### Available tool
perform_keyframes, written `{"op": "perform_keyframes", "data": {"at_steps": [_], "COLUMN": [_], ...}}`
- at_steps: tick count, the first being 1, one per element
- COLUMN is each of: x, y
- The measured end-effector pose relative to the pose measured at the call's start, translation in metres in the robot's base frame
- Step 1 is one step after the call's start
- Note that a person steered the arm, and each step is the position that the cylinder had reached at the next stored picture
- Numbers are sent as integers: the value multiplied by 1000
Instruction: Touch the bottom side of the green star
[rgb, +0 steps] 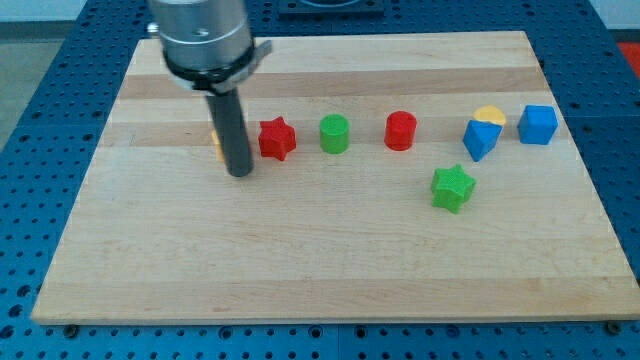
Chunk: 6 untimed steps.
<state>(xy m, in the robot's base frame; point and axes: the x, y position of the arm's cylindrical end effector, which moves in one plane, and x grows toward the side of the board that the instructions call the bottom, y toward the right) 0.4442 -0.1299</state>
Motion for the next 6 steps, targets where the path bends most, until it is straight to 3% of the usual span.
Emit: {"op": "perform_keyframes", "data": {"at_steps": [2, 3, 5, 6], "x": [-18, 9, 76, 78], "y": [-28, -13, 114, 213]}}
